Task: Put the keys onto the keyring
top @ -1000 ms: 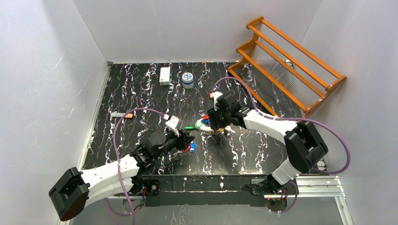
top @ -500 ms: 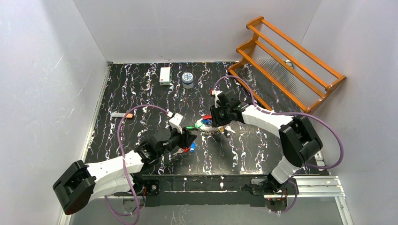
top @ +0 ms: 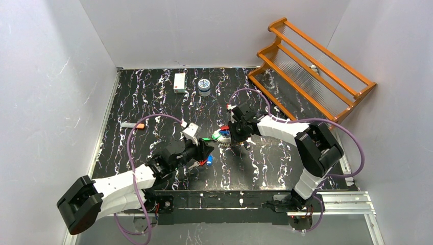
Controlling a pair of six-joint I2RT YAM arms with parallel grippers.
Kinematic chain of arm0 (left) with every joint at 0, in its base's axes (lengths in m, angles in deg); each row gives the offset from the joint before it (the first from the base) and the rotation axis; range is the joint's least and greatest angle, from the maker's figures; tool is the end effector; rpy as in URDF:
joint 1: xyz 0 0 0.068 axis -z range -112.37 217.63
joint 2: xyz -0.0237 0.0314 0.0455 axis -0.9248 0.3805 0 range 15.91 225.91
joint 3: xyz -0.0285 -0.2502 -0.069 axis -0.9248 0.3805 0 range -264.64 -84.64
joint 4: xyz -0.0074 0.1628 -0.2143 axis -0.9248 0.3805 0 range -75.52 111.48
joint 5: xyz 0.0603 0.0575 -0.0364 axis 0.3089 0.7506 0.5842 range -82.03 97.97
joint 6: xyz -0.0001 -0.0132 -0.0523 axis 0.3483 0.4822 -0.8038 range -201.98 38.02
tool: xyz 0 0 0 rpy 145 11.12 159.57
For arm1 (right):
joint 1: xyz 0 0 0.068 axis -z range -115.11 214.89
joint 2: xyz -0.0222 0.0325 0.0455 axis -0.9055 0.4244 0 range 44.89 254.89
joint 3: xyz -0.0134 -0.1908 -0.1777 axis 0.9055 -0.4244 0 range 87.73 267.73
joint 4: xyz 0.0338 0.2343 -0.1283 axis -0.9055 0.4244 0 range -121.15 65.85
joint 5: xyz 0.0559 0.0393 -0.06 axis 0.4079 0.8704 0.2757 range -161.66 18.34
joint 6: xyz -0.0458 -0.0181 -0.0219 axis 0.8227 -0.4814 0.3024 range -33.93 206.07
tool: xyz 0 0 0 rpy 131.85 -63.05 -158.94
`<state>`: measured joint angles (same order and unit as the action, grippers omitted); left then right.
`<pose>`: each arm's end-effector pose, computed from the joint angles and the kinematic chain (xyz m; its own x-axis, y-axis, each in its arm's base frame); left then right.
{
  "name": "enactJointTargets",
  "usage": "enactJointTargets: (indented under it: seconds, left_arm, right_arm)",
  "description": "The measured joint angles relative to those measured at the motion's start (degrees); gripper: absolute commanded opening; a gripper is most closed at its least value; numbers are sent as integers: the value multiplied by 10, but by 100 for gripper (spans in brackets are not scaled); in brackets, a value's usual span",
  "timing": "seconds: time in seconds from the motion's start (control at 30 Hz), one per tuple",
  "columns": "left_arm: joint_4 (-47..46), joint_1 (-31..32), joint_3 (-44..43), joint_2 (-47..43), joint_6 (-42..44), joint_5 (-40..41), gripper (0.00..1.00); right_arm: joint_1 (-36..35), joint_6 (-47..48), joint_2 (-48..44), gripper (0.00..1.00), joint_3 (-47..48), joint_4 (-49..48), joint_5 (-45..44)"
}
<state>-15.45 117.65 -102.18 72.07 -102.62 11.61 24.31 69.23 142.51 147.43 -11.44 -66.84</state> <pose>0.1453 -0.1698 0.1949 -0.3463 -0.1345 -0.9284 0.6435 0.6861 -0.3395 0.2629 0.2291 0.1622 -0.8117 -0.3151 -0.4918 -0.4673 0.8555 0.2231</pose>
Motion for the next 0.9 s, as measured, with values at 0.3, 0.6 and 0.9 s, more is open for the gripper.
enactJointTargets:
  seconds: [0.3,0.6,0.9]
  left_arm:
    - [0,0,0,-11,0,0,36]
    - [0,0,0,-12,0,0,36]
    - [0,0,0,-12,0,0,36]
  right_arm:
    - [-4,1,7,29,0,-1,-17]
    - [-4,5,-17,27,-3,-2,-46]
    - [-4,7,-11,19,-3,-3,-50]
